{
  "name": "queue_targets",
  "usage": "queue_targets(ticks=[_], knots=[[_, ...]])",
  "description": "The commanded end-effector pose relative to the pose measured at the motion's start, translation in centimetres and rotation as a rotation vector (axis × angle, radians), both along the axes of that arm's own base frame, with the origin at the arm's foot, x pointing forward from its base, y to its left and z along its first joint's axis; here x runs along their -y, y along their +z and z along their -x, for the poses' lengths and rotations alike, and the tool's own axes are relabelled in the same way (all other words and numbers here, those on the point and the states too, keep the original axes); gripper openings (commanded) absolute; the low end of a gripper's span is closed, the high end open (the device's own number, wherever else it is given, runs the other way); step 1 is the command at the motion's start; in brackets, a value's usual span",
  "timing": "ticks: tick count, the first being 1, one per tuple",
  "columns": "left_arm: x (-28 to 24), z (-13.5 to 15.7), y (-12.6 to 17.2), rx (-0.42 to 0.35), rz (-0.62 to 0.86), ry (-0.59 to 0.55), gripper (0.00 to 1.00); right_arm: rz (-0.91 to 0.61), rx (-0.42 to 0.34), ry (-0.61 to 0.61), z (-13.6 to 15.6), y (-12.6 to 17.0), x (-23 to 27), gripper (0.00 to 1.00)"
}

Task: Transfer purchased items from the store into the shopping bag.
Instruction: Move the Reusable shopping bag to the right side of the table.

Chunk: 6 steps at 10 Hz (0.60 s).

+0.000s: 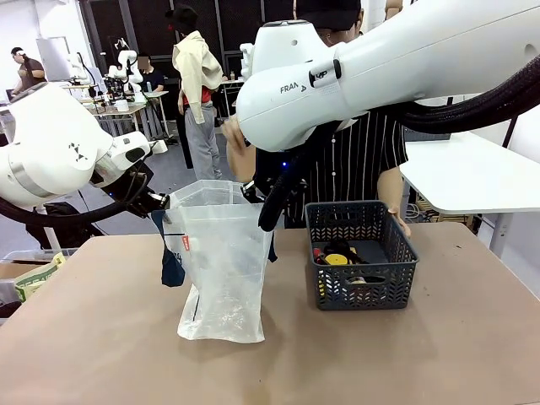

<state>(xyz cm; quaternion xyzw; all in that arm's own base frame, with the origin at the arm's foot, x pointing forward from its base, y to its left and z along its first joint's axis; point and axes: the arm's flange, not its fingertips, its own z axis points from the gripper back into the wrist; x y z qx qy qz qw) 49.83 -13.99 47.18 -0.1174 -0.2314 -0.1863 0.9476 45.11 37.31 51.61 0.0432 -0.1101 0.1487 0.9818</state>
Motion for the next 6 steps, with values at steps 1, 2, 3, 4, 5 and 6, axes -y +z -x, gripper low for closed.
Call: queue_targets(ticks=[1, 2, 3, 4, 5, 6], knots=[[-0.2, -0.3, 0.17, -0.006, -0.002, 0.001, 0.0, 0.0, 0.003, -0.003, 0.05, 0.19, 0.15, 0.0], [-0.2, -0.3, 0.17, -0.006, -0.002, 0.001, 0.0, 0.0, 0.003, -0.003, 0.05, 0.19, 0.15, 0.0], [-0.2, -0.3, 0.17, -0.006, -0.002, 0.001, 0.0, 0.0, 0.003, -0.003, 0.05, 0.19, 0.15, 0.0], [-0.2, -0.3, 0.17, -0.006, -0.002, 0.001, 0.0, 0.0, 0.003, -0.003, 0.05, 0.19, 0.15, 0.0], [-0.2, -0.3, 0.17, -0.006, -0.002, 0.001, 0.0, 0.0, 0.003, -0.003, 0.05, 0.19, 0.15, 0.0], [-0.2, -0.3, 0.17, -0.006, -0.002, 0.001, 0.0, 0.0, 0.003, -0.003, 0.05, 0.19, 0.15, 0.0]])
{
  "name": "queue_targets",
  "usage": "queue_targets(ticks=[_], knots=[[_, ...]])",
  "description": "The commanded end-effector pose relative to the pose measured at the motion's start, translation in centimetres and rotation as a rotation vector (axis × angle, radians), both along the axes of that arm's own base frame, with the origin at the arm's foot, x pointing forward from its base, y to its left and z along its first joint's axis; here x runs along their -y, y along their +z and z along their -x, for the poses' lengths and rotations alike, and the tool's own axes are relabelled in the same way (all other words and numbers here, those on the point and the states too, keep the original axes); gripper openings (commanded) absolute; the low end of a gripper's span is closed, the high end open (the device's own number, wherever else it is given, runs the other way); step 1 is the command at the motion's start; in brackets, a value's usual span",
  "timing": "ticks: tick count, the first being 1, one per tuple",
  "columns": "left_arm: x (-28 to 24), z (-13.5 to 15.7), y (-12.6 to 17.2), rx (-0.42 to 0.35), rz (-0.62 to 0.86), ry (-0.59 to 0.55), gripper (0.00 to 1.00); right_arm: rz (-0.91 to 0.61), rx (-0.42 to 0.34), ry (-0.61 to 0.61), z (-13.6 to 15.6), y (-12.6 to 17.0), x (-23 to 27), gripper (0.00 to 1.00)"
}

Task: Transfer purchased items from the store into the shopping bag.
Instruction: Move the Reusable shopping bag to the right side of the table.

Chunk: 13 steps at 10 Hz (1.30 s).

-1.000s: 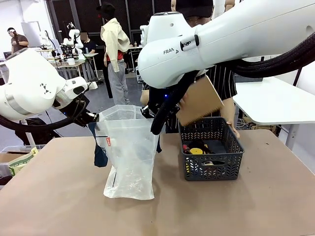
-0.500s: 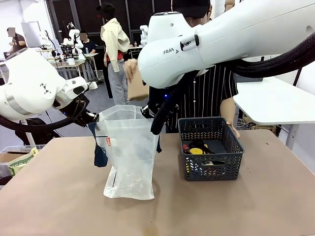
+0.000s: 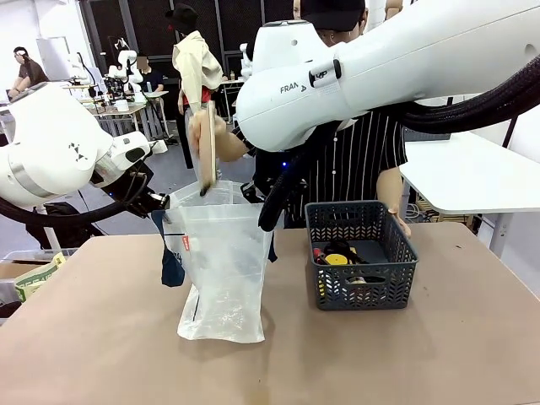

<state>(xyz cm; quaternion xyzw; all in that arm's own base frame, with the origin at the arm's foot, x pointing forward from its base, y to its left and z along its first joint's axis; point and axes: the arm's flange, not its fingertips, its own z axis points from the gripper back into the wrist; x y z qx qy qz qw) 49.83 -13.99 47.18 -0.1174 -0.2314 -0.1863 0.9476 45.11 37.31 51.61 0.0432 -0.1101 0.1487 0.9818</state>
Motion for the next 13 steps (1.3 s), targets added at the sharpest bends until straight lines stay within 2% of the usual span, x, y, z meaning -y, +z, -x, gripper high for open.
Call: queue_targets(ticks=[1, 13], knots=[[-0.2, -0.3, 0.17, -0.006, -0.002, 0.001, 0.0, 0.0, 0.003, -0.003, 0.05, 0.19, 0.15, 0.0], [-0.2, -0.3, 0.17, -0.006, -0.002, 0.001, 0.0, 0.0, 0.003, -0.003, 0.05, 0.19, 0.15, 0.0]])
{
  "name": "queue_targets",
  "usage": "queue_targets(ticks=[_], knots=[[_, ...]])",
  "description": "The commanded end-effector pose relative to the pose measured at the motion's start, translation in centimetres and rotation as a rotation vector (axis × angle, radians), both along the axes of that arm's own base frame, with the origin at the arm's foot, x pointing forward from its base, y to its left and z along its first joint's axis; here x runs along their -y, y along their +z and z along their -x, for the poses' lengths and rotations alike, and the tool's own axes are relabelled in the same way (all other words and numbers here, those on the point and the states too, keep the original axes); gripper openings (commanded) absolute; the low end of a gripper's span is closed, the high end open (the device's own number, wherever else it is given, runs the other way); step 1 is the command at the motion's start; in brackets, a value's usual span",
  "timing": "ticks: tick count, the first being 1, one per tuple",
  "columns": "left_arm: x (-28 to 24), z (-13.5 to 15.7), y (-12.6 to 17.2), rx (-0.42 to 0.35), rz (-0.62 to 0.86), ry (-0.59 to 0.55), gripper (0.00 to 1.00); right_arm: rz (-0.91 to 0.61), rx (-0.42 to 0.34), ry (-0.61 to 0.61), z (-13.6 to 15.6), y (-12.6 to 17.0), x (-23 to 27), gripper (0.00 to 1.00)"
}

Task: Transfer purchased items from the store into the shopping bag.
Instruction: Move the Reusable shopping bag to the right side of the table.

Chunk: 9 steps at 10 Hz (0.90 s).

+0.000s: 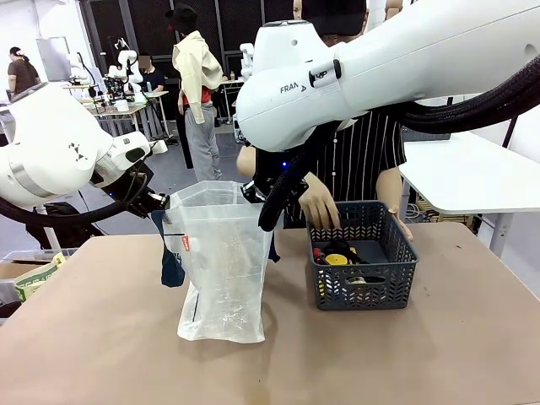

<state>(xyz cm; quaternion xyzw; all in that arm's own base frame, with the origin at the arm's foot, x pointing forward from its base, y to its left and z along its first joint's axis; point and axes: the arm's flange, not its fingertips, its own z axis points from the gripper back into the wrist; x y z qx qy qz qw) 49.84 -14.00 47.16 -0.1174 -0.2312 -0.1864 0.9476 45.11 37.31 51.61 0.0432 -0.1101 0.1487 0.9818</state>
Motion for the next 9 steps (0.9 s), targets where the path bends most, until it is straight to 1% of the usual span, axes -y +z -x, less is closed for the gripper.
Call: queue_targets(ticks=[1, 9], knots=[[-0.21, -0.3, 0.18, -0.006, -0.002, 0.001, 0.0, 0.0, 0.003, -0.003, 0.05, 0.19, 0.15, 0.0], [-0.21, -0.3, 0.18, -0.006, -0.002, 0.001, 0.0, 0.0, 0.003, -0.003, 0.05, 0.19, 0.15, 0.0]])
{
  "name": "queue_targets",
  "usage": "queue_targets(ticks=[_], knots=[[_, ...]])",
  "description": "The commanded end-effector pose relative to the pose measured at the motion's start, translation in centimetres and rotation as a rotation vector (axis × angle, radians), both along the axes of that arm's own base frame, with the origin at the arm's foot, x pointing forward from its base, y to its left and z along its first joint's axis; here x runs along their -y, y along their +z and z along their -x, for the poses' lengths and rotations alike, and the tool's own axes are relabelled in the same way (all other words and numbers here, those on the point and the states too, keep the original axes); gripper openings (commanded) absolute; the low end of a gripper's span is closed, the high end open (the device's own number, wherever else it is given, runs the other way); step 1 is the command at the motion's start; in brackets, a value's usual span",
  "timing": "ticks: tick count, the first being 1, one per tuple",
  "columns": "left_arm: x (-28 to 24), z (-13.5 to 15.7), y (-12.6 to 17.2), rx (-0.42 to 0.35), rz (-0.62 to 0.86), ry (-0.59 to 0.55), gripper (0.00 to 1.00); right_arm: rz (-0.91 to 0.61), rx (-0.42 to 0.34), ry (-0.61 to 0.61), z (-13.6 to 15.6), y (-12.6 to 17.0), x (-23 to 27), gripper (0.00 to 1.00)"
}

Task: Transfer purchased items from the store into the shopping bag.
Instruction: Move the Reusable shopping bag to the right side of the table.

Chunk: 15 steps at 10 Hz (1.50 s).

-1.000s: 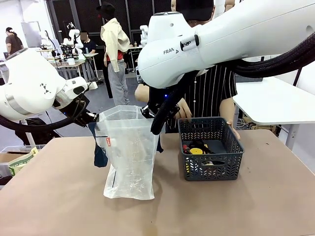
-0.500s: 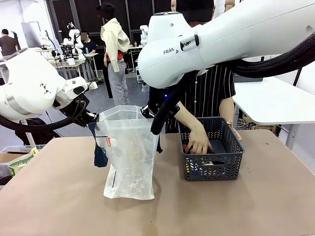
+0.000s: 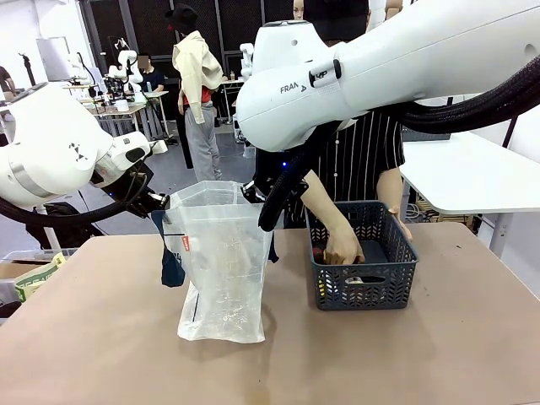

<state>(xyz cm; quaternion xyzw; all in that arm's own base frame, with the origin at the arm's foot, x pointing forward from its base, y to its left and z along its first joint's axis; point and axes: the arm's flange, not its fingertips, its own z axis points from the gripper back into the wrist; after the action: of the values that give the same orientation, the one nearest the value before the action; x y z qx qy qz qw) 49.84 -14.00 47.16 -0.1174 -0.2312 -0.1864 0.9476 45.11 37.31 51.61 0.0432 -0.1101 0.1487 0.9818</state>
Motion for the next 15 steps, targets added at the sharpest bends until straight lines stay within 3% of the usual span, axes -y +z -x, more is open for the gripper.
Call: queue_targets(ticks=[1, 15], knots=[[-0.21, -0.3, 0.18, -0.006, -0.002, 0.001, 0.0, 0.0, 0.003, -0.003, 0.05, 0.19, 0.15, 0.0], [-0.21, -0.3, 0.18, -0.006, -0.002, 0.001, 0.0, 0.0, 0.003, -0.003, 0.05, 0.19, 0.15, 0.0]])
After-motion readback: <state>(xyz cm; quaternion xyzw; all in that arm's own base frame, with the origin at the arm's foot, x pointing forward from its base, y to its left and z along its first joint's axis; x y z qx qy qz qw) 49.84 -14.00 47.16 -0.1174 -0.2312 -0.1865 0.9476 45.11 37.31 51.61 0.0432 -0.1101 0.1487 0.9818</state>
